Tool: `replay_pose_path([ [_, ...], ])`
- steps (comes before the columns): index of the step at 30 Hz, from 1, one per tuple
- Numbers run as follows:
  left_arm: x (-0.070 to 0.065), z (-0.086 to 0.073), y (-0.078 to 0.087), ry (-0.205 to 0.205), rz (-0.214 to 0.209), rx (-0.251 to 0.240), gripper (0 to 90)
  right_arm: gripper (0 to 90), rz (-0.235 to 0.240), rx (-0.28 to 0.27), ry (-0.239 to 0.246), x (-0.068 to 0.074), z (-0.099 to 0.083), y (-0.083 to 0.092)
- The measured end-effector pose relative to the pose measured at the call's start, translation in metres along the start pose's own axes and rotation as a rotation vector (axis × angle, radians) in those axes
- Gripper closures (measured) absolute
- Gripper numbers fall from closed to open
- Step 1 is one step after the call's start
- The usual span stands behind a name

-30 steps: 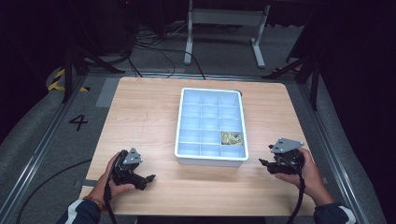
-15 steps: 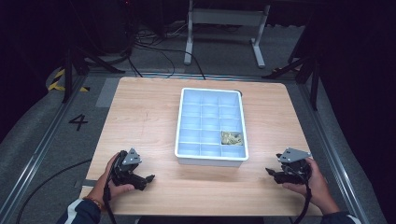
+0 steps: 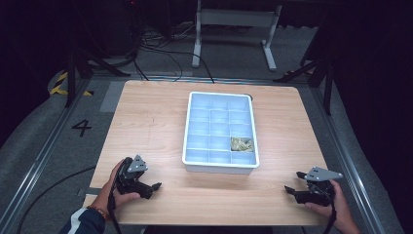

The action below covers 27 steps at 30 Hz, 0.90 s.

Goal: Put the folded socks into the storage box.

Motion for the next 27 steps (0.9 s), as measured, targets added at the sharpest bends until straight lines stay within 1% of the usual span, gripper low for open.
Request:
replay_pose_path([
  [1,0.0000,0.0000,0.0000,-0.001,0.000,0.000,0.4,24.4,0.000,-0.012,-0.025,-0.0020,-0.0028,0.0014],
  [2,0.0000,0.0000,0.0000,-0.001,0.000,0.000,0.3,24.4,0.000,-0.012,-0.025,-0.0020,-0.0028,0.0014],
  [3,-0.0001,-0.0001,0.0000,-0.001,-0.003,0.001,0.3,23.5,0.004,-0.039,-0.069,-0.0045,-0.0064,0.0026],
  [4,0.0000,0.0000,-0.0001,-0.002,-0.002,0.000,0.3,23.4,0.013,-0.050,-0.097,-0.0053,-0.0078,0.0027],
  [5,0.0000,0.0000,-0.0001,-0.002,-0.002,0.000,0.4,23.4,0.013,-0.050,-0.097,-0.0053,-0.0078,0.0027],
  [6,0.0001,0.0000,0.0000,-0.002,-0.001,0.000,0.4,23.3,0.000,-0.049,-0.102,-0.0069,-0.0086,0.0032],
  [17,0.0001,0.0001,-0.0001,0.002,0.002,0.002,0.3,23.1,-0.011,-0.051,-0.114,-0.0085,-0.0087,0.0033],
  [19,0.0000,0.0001,-0.0001,0.001,0.000,0.002,0.3,23.1,-0.013,-0.053,-0.123,-0.0086,-0.0084,0.0033],
  [27,0.0000,0.0001,-0.0001,0.001,0.001,0.002,0.3,23.0,-0.020,-0.051,-0.121,-0.0099,-0.0089,0.0033],
])
Point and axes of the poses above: each handheld gripper's, and its own axes: y roughly backward along the jaws, z roughly out of its top, x roughly to its left, the point moved 10 cm from there along -y, roughly forward along the jaws, and after that the axes turned 5 degrees about -y, right-handed, at the moved point
